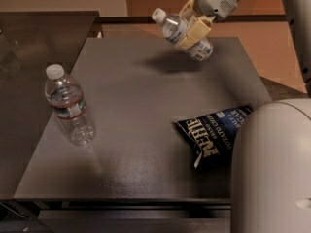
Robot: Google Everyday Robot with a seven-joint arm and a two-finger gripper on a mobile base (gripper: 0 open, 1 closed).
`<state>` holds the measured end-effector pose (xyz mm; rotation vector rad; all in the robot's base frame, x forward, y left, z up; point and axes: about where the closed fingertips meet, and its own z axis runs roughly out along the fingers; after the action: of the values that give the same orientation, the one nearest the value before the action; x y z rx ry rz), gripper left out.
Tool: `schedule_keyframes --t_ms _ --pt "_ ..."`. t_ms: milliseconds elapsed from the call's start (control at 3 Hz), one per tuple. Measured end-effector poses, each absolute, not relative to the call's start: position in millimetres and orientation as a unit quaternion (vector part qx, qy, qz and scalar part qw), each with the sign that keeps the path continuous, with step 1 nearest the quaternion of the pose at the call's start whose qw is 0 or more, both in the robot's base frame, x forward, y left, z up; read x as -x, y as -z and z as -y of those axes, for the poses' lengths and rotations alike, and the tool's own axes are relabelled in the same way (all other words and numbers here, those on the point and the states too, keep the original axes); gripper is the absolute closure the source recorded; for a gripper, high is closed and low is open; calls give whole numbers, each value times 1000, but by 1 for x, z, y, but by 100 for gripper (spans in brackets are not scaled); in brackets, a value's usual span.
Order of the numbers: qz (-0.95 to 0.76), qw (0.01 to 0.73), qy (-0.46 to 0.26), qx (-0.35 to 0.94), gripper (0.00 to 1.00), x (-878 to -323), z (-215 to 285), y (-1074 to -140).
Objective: Place blue plastic bottle upright
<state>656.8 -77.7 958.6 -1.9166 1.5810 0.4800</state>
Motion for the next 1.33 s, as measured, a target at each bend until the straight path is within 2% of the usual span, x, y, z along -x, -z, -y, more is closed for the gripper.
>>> schedule_keyframes --t_ms 667,1333 --pt "-603 386 -303 629 100 -646 75 -987" --pt "-589 423 -357 589 100 -632 83 -984"
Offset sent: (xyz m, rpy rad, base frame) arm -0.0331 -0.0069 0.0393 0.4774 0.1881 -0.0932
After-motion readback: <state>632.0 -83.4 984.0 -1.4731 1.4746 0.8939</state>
